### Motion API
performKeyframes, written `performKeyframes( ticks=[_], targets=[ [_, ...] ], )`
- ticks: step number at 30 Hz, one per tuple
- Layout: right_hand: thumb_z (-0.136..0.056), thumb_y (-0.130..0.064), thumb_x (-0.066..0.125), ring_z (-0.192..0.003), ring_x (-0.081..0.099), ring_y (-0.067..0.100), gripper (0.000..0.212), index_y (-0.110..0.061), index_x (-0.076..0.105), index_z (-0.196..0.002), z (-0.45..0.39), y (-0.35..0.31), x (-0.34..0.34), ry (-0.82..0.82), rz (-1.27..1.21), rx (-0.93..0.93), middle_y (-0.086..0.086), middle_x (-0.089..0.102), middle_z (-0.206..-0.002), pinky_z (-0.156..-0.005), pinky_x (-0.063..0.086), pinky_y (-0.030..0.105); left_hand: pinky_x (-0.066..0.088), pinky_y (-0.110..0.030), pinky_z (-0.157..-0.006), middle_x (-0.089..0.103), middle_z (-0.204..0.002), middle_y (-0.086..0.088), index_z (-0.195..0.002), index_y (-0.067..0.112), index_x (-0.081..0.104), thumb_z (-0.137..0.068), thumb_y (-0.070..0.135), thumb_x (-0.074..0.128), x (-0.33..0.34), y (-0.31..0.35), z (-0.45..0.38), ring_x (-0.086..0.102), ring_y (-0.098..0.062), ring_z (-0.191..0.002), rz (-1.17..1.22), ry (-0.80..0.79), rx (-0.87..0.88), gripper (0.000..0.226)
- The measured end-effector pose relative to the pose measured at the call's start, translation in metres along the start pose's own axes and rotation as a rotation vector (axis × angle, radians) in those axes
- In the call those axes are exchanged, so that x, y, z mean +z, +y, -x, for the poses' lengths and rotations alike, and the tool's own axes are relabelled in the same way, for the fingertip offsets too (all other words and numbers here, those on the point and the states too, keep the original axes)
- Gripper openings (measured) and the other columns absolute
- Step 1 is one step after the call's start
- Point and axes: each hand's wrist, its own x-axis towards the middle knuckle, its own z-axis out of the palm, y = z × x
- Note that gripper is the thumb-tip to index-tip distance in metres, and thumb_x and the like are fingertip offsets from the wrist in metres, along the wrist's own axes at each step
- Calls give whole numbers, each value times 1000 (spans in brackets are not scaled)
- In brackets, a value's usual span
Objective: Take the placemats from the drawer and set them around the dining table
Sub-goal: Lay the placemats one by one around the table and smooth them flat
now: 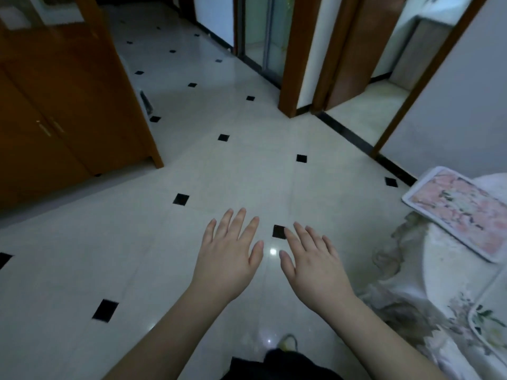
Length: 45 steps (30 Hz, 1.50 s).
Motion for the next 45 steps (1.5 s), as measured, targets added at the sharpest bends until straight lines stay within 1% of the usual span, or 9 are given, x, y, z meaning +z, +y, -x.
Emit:
performKeyframes(
  ticks=[6,10,15,22,28,33,35,41,45],
  targets=[
    [-94,-45,31,-122,59,30,56,-15,64,-129,-47,63,1,20,-6,173,8,61,-135,-99,47,49,0,-40,-120,11,-165,3,-155,32,16,-83,55,-12,2,35,-99,4,-17,-151,0,-11,158,81],
    [-94,-49,22,-131,51,29,62,-20,56,-137,-90,115,9,-25,-35,255,6,53,-144,-107,39,47,0,-39,-120,10,-165,4,-155,33,13,-83,56,-13,12,63,-166,3,-16,-151,-15,-52,228,80],
    [-81,-57,-13,-150,15,21,85,-29,18,-155,-153,180,-11,-69,-117,268,-2,17,-163,-120,10,39,6,-40,-119,22,-162,2,-154,33,21,-90,58,3,13,109,-251,14,-17,-151,1,-42,267,71],
    [-88,-55,0,-147,26,27,77,-27,32,-152,-228,255,-44,42,-118,353,3,29,-159,-118,17,44,6,-41,-120,18,-163,2,-155,33,18,-89,59,-4,3,169,-358,9,-17,-151,-47,-12,375,74],
    [-86,-55,-5,-151,11,24,80,-27,24,-154,-271,309,-49,61,-127,474,1,15,-164,-120,8,41,-1,-40,-121,5,-165,4,-156,35,6,-82,59,-14,11,212,-440,-1,-15,-151,-52,-69,490,79],
    [-88,-53,2,-148,22,29,77,-23,34,-151,-317,354,-54,105,-80,631,4,26,-160,-118,17,44,-4,-36,-117,3,-165,3,-156,34,1,-88,58,-6,26,241,-516,1,-17,-152,-8,-79,632,72],
    [-88,-53,4,-147,23,29,76,-23,36,-151,-342,370,-54,90,-68,697,5,27,-160,-118,18,45,1,-39,-119,9,-165,1,-156,32,8,-90,56,-2,31,252,-550,5,-18,-152,-1,-82,709,71],
    [-90,-45,32,-126,55,34,57,-17,61,-131,-389,396,-63,157,-6,924,10,58,-138,-100,45,50,17,-45,-118,29,-160,-2,-153,28,29,-93,52,9,25,295,-630,22,-22,-149,-21,-110,928,68],
    [-88,-43,36,-122,59,33,55,-18,64,-127,-397,411,-67,145,1,1059,9,61,-134,-96,48,50,1,-40,-120,10,-165,1,-156,31,11,-86,53,-6,25,330,-667,2,-18,-152,-35,-163,1085,75]
  ],
)
